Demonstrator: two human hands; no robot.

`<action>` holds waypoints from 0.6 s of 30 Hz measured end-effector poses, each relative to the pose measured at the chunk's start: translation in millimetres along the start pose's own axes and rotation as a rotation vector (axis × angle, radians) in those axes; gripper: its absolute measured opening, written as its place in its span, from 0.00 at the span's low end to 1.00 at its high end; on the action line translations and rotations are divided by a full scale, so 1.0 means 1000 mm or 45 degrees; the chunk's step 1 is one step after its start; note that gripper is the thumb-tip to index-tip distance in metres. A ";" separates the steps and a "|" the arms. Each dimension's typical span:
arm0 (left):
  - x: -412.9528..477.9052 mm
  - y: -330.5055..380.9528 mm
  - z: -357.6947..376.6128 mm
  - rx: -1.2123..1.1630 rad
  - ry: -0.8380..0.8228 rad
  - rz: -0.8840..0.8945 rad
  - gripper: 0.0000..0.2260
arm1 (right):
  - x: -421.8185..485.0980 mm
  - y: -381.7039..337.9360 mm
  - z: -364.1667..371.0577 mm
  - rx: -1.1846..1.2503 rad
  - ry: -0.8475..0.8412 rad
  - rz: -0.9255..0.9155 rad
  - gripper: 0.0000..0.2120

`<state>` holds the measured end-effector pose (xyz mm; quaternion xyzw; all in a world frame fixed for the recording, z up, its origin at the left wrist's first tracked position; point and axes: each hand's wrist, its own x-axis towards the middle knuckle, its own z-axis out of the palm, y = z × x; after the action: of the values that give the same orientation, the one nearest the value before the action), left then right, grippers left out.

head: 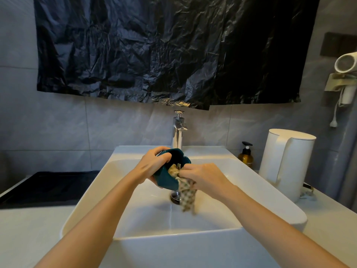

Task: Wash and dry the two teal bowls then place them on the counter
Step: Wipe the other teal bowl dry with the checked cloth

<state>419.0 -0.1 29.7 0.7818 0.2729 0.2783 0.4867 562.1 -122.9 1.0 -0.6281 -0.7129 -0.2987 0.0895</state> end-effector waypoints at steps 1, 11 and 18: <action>0.000 0.001 0.000 -0.003 -0.025 -0.017 0.11 | -0.002 0.004 0.000 -0.033 0.012 -0.001 0.13; -0.002 0.002 0.012 -0.417 -0.035 -0.074 0.22 | 0.011 -0.014 -0.004 0.190 0.262 0.206 0.15; 0.004 -0.002 0.014 -0.374 0.210 0.068 0.17 | 0.006 -0.009 0.003 0.156 0.200 0.109 0.12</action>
<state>431.8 -5.0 22.9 0.6837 0.2474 0.3912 0.5642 553.5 -116.5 -1.6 -0.6260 -0.6931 -0.2989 0.1960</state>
